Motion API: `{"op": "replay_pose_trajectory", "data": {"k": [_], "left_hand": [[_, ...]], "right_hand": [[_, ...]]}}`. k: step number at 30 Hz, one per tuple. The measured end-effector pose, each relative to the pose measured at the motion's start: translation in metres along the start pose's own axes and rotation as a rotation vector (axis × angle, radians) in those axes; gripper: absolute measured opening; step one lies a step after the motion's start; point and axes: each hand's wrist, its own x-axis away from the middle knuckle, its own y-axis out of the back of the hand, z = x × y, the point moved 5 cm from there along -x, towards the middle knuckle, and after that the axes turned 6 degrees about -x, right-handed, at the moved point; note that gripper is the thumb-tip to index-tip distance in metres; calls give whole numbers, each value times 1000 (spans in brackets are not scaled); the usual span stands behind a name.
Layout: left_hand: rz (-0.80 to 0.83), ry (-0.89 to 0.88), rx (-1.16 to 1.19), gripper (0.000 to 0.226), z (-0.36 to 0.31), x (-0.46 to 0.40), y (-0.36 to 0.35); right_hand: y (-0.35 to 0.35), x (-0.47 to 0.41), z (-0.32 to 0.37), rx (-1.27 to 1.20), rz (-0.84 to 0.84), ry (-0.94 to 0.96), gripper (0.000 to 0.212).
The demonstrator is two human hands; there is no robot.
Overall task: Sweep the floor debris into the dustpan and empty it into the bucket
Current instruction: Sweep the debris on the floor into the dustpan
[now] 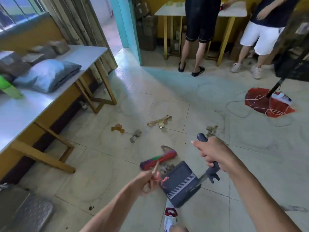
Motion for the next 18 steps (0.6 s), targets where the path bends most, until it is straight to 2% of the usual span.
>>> {"op": "replay_pose_trajectory", "data": {"k": [2,4,7,12,18], "left_hand": [[-29,52,19,45,-35,13,42],[-16,91,150,34,-69,25,84],[-87,51,169,36,-120,42,136],[-241,-11,176,37,-189,42,200],[-384,-89,258,40,-285,-9,288]], "right_hand": [[-13,-21,22,-71,54,-8,35],[-27,-44,44,-160,132,-8,35],[-43,-79,77,-276,178,-28,34],[-68,-137,125,-336,158,-26,36],[-102,-214,175,-346,87,-8,35]]}}
